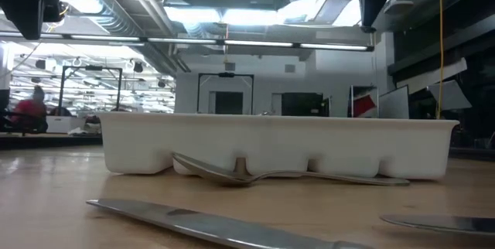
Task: Sort silverware
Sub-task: Put the silver spoon into the white cutlery tray
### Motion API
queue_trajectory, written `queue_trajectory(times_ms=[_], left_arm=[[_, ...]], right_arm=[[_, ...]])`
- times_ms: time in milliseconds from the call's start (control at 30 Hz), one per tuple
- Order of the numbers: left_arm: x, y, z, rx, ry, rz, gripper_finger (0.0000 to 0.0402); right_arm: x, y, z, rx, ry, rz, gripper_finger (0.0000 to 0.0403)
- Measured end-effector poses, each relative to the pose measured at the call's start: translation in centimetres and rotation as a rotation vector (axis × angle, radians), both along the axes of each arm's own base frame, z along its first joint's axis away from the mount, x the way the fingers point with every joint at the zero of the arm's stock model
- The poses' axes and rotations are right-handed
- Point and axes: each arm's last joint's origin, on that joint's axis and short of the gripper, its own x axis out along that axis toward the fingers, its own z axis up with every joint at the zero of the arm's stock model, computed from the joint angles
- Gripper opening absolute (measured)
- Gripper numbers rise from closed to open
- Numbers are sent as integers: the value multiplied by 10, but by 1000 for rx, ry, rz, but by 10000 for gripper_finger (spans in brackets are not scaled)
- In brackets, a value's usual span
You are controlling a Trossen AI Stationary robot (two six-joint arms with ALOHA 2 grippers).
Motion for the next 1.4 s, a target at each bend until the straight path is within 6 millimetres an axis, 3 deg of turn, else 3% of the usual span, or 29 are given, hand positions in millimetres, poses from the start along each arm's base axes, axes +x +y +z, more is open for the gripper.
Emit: queue_trajectory(times_ms=[133,333,500,667,800,1000,1267,1400], left_arm=[[0,0,0,-2,-12,54,3],[1,1,0,-1,-29,123,3],[1,2,1,14,-45,147,3],[2,3,1,23,-50,155,3],[3,5,1,23,-51,164,3],[4,8,1,25,-54,184,3],[5,9,1,27,-56,191,3],[5,9,1,27,-56,191,3]], right_arm=[[-20,-7,4,-87,-29,35,7],[-64,-15,-31,-59,66,0,7],[-94,-21,-51,50,-162,-131,7],[-85,-17,-57,240,-529,-154,7],[-75,-15,-61,269,-644,-127,7],[-62,-11,-77,232,-581,-53,21],[-44,-7,-107,140,-466,103,130],[-36,-4,-124,95,-395,260,160]])
